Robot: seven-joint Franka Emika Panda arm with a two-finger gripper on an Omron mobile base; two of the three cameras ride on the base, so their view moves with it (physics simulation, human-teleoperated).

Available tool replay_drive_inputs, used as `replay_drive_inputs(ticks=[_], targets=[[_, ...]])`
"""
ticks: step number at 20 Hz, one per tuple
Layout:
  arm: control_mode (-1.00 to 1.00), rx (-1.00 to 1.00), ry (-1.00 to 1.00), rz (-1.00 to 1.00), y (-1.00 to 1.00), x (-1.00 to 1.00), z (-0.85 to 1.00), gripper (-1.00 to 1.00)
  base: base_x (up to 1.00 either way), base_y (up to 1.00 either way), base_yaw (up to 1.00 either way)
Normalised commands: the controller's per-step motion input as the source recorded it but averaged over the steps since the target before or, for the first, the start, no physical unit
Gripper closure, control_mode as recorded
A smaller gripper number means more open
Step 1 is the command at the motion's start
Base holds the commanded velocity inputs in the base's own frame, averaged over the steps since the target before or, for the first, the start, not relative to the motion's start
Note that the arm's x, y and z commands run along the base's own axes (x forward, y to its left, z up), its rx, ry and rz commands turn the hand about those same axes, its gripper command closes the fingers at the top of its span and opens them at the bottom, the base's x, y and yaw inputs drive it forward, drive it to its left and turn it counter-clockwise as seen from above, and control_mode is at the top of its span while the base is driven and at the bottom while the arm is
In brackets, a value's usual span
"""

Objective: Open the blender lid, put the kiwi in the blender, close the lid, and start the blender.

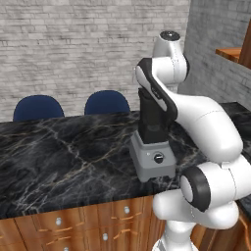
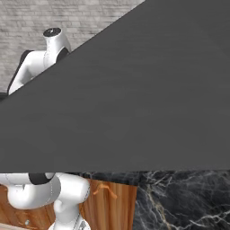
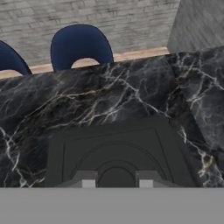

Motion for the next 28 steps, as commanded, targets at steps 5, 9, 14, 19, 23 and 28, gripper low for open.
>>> replay_drive_inputs(ticks=[5, 9, 14, 19, 23, 28], targets=[[-1.00, 0.00, -0.05, 0.00, 0.00, 0.01, -0.40, 1.00, 0.00, 0.00, 0.00], [-1.00, 0.00, -0.07, 0.00, 0.00, 0.03, -0.39, 1.00, 0.00, 0.00, 0.00], [-1.00, 0.00, -0.14, 0.00, -0.02, 0.02, -0.32, 1.00, 0.00, 0.00, 0.00], [-1.00, 0.00, -0.18, 0.00, 0.00, 0.12, -0.20, 1.00, 0.00, 0.00, 0.00], [-1.00, 0.00, -0.10, 0.01, 0.00, 0.09, -0.32, 1.00, 0.00, 0.00, 0.00], [-1.00, 0.00, 0.00, 0.01, 0.00, 0.00, -0.43, -1.00, 0.00, 0.00, 0.00]])
